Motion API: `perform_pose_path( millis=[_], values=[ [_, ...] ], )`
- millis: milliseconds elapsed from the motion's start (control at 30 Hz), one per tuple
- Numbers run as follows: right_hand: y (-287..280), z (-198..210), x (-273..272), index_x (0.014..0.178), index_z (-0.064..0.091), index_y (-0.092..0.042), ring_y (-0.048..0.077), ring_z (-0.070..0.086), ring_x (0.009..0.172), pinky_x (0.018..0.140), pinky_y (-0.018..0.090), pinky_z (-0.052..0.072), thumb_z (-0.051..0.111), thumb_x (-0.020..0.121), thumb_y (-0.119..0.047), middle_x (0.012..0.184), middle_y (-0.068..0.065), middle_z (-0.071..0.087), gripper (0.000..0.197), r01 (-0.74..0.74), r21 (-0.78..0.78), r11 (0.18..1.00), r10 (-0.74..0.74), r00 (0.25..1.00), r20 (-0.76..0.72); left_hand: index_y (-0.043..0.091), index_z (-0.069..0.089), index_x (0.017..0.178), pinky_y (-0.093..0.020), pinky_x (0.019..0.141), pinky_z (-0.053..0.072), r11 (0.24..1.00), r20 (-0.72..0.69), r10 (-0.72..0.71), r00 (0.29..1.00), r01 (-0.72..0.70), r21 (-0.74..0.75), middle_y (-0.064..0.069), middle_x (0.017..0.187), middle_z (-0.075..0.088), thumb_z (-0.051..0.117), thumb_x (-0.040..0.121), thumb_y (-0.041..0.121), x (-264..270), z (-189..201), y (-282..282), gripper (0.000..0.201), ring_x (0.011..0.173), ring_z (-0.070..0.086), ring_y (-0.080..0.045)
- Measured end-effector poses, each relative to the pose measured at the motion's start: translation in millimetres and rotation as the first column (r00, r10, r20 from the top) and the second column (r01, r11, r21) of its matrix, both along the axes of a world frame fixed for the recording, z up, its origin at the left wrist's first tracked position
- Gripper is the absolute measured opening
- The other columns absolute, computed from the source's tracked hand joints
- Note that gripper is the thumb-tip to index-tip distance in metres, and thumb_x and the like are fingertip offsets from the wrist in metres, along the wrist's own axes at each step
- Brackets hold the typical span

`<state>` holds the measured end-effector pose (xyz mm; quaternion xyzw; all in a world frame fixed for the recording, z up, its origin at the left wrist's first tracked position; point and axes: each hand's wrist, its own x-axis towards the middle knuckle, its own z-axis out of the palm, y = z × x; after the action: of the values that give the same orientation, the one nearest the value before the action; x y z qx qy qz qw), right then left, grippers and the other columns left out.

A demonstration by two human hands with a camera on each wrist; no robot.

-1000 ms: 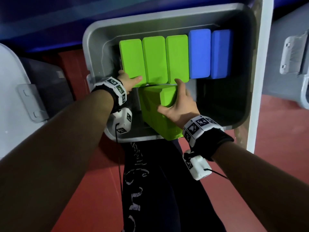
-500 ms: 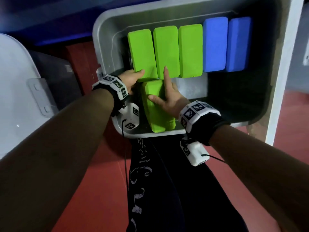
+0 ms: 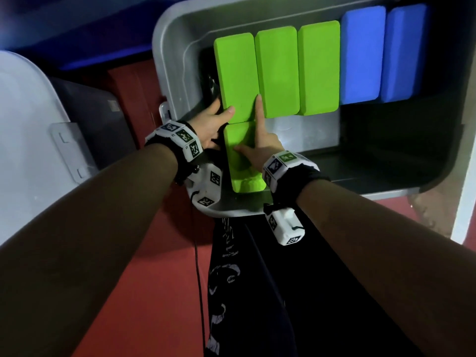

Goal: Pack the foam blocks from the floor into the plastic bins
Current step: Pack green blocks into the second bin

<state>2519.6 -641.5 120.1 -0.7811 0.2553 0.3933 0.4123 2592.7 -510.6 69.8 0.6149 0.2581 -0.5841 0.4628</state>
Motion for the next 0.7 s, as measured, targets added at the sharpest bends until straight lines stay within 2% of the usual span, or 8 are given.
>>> perform_pose_path(
  millis=[100,133,233,333,467,567,633,700],
  values=[
    [-5.8,2.0,-1.0,0.146,-0.018,-0.039,0.032,0.063,0.094,0.072,0.028,0.043,0.068,0.085,-0.032,0.113,0.019,0.064,0.106,-0.013,-0.014,1.000,0.013,1.000,0.020,0.047,0.016,0.147,-0.056,0.099,0.041,0.997,0.037,0.083,0.996,-0.082,-0.010,0.011,0.145,0.043,0.047,0.095,0.048,-5.5,1.0,-6.4,0.060,0.128,0.047,-0.032],
    [-8.3,2.4,-0.8,0.146,-0.018,-0.039,0.032,0.063,0.094,0.072,0.029,0.043,0.067,0.086,-0.033,0.113,0.019,0.063,0.104,-0.026,-0.015,1.000,0.026,0.999,0.027,0.046,0.018,0.146,-0.053,0.096,0.045,0.994,0.056,0.110,0.992,-0.110,-0.011,0.012,0.142,0.046,0.048,0.096,0.045,-7.3,1.9,-9.0,0.058,0.125,0.051,-0.028],
    [-17.4,-2.2,-3.1,0.145,-0.016,-0.042,0.035,0.062,0.098,0.078,0.032,0.046,0.065,0.087,-0.034,0.118,0.022,0.061,0.100,-0.048,0.003,0.999,0.048,0.998,0.030,0.047,0.018,0.144,-0.062,0.099,0.038,0.991,0.111,0.135,0.985,-0.131,-0.041,0.012,0.143,0.047,0.061,0.084,0.049,-13.7,0.5,-14.2,0.074,0.126,0.051,-0.025],
    [-22.6,-8.9,-7.4,0.145,-0.015,-0.045,0.038,0.061,0.103,0.088,0.039,0.049,0.064,0.088,-0.035,0.125,0.024,0.058,0.098,-0.079,0.015,0.997,0.078,0.996,0.033,0.038,0.019,0.146,-0.065,0.102,0.034,0.990,0.172,0.141,0.975,-0.139,-0.023,0.006,0.144,0.046,0.059,0.090,0.042,-18.2,-2.6,-14.4,0.068,0.125,0.050,-0.025],
    [-26.2,-12.2,-7.9,0.144,-0.015,-0.045,0.037,0.061,0.102,0.085,0.036,0.048,0.061,0.090,-0.034,0.125,0.023,0.057,0.094,-0.082,0.055,0.995,0.080,0.996,0.032,0.047,0.022,0.144,-0.063,0.096,0.041,0.992,0.181,0.123,0.976,-0.120,-0.027,0.006,0.143,0.048,0.067,0.068,0.061,-22.2,4.1,-13.4,0.089,0.123,0.053,-0.027],
    [-32.8,-12.2,-8.1,0.145,-0.013,-0.046,0.035,0.059,0.109,0.089,0.034,0.047,0.061,0.090,-0.033,0.140,0.014,0.048,0.093,-0.092,0.078,0.993,0.087,0.994,0.067,0.038,0.028,0.145,-0.055,0.095,0.049,0.992,0.278,0.126,0.952,-0.121,-0.035,0.003,0.137,0.054,0.064,0.073,0.056,-27.3,3.0,-14.0,0.083,0.117,0.059,-0.023],
    [-36.1,-12.8,-7.5,0.146,-0.012,-0.044,0.034,0.061,0.104,0.083,0.028,0.044,0.061,0.090,-0.032,0.140,0.012,0.049,0.092,-0.114,0.075,0.991,0.107,0.990,0.088,0.033,0.031,0.144,-0.052,0.096,0.049,0.994,0.332,0.109,0.937,-0.109,-0.019,0.002,0.135,0.056,0.063,0.069,0.061,-29.2,0.2,-14.7,0.087,0.117,0.059,-0.022],
    [-38.7,-14.2,-7.2,0.146,-0.012,-0.042,0.033,0.061,0.102,0.081,0.025,0.041,0.060,0.091,-0.032,0.140,0.012,0.049,0.092,-0.143,0.082,0.986,0.135,0.986,0.096,0.034,0.030,0.143,-0.053,0.096,0.049,0.995,0.347,0.096,0.933,-0.101,-0.006,0.002,0.134,0.057,0.066,0.064,0.067,-29.3,-6.3,-12.2,0.093,0.117,0.059,-0.022]
  ],
)
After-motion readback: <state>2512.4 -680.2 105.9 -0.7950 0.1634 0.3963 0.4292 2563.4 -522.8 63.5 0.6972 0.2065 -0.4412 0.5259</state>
